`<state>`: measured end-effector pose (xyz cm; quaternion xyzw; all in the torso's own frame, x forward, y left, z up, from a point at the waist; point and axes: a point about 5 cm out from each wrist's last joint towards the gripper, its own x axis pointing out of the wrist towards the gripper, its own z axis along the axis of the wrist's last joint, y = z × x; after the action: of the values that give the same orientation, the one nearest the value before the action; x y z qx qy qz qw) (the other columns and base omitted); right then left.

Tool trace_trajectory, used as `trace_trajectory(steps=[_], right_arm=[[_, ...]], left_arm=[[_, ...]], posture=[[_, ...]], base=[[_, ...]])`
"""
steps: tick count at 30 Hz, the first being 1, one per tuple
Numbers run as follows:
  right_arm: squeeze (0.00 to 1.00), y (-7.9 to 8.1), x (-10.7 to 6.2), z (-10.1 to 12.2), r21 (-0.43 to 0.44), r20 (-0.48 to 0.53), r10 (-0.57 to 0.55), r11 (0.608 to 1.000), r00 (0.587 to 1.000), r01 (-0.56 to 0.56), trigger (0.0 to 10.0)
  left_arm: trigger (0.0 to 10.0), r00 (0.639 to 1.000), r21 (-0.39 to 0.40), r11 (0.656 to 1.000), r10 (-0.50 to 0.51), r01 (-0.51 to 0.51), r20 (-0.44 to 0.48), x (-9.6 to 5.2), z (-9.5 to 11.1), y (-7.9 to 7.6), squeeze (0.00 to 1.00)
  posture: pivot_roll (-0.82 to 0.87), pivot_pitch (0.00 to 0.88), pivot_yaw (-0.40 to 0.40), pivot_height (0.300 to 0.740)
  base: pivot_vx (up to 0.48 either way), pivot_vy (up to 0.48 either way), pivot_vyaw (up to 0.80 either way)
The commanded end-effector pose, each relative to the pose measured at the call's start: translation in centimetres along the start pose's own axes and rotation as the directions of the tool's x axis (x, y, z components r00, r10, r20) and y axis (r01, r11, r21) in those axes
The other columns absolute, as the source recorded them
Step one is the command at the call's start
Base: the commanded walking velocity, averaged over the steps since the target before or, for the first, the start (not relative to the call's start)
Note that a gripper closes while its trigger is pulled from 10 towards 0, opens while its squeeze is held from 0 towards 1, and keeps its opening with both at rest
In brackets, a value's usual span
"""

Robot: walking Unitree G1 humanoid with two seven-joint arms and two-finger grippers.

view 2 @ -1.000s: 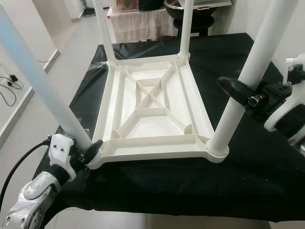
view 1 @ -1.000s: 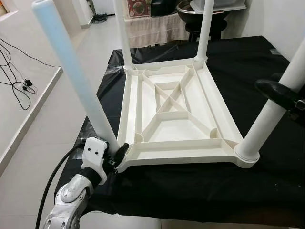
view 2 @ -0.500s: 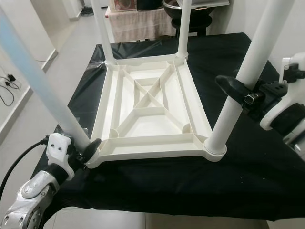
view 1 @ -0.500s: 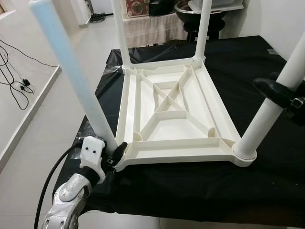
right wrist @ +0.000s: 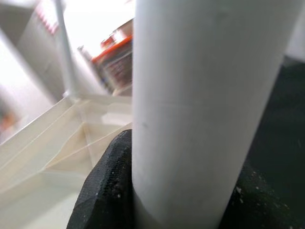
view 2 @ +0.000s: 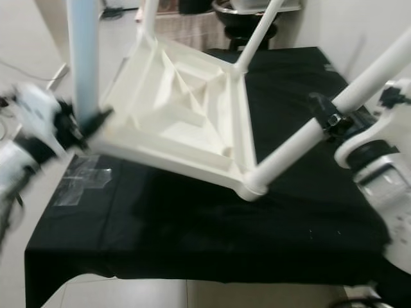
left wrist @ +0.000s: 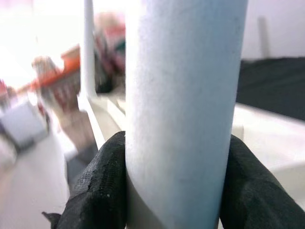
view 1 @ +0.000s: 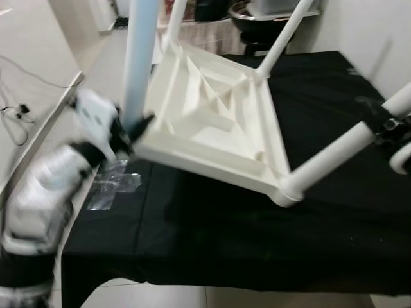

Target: Building children table

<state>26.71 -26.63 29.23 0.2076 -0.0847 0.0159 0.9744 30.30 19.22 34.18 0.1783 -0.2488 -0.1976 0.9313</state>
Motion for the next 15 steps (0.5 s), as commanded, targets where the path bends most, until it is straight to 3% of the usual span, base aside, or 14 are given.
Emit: trace_trajectory(steps=[1,2,3,4,6,7,8,10,11,13,14,15], right_arm=[[0.0,-3.5,-0.3,-2.5,-0.047,-0.141,-0.244,0.97,0.96,0.239,0.0],[0.0,-2.9,0.2,-4.6,0.034,-0.182,-0.257,0.963,0.949,0.267,0.0],[0.0,-2.9,0.2,-4.6,0.034,-0.182,-0.257,0.963,0.949,0.267,0.0],[0.0,-1.8,0.7,-6.9,0.116,-0.237,-0.239,0.955,0.942,0.272,0.0],[0.0,-1.8,0.7,-6.9,0.116,-0.237,-0.239,0.955,0.942,0.272,0.0],[0.0,-0.4,1.5,-9.8,0.211,-0.306,-0.218,0.934,0.927,0.289,0.0],[0.0,0.6,2.4,-12.2,0.273,-0.352,-0.226,0.903,0.908,0.331,0.0],[0.0,1.0,3.9,-15.4,0.317,-0.4,-0.301,0.841,0.866,0.439,0.0],[0.0,1.0,3.9,-15.4,0.317,-0.4,-0.301,0.841,0.866,0.439,0.0],[0.0,-0.3,4.6,-16.8,0.302,-0.417,-0.395,0.789,0.819,0.534,0.0],[0.0,-0.3,4.6,-16.8,0.302,-0.417,-0.395,0.789,0.819,0.534,0.0],[0.0,-1.5,5.1,-17.5,0.274,-0.411,-0.468,0.755,0.782,0.596,0.0]], left_arm=[[0.0,0.983,0.002,0.993,0.118,-0.119,0.143,-1.2,3.0,2.8,0.0],[0.0,0.97,0.037,0.995,0.077,-0.088,0.231,0.4,6.2,3.8,0.0],[0.0,0.97,0.037,0.995,0.077,-0.088,0.231,0.4,6.2,3.8,0.0],[0.0,0.95,0.071,0.996,0.03,-0.055,0.31,1.8,9.2,4.3,0.0],[0.0,0.95,0.071,0.996,0.03,-0.055,0.31,1.8,9.2,4.3,0.0],[2.5,0.915,0.075,0.997,-0.019,-0.012,0.403,3.3,12.7,4.2,0.23],[10.0,0.878,0.071,0.996,-0.083,0.057,0.471,4.4,15.4,3.6,1.0],[10.0,0.831,0.031,0.985,-0.161,0.171,0.532,5.9,18.1,2.6,1.0],[10.0,0.831,0.031,0.985,-0.161,0.171,0.532,5.9,18.1,2.6,1.0],[10.0,0.82,0.004,0.974,-0.193,0.226,0.538,6.3,18.4,2.1,1.0],[10.0,0.82,0.004,0.974,-0.193,0.226,0.538,6.3,18.4,2.1,1.0],[10.0,0.821,0.004,0.967,-0.22,0.257,0.526,6.3,18.1,2.0,1.0]], posture=[[-0.06,0.125,0.115,0.74],[-0.04,0.115,0.132,0.74],[-0.04,0.115,0.132,0.74],[-0.03,0.112,0.142,0.74],[-0.03,0.112,0.142,0.74],[-0.02,0.105,0.154,0.74],[-0.02,0.102,0.171,0.74],[-0.02,0.104,0.183,0.74],[-0.02,0.104,0.183,0.74],[-0.01,0.103,0.193,0.74],[-0.01,0.103,0.193,0.74],[-0.01,0.106,0.202,0.74]], base=[[0.0,0.0,0.0],[0.0,0.0,0.0],[0.0,0.0,0.0],[0.0,0.0,0.0],[0.0,0.0,0.0],[0.0,0.0,0.0],[0.0,0.0,0.0],[0.0,0.0,0.0],[0.0,0.0,0.0],[0.0,0.0,0.0],[0.0,0.0,0.0],[0.0,0.0,0.0]])
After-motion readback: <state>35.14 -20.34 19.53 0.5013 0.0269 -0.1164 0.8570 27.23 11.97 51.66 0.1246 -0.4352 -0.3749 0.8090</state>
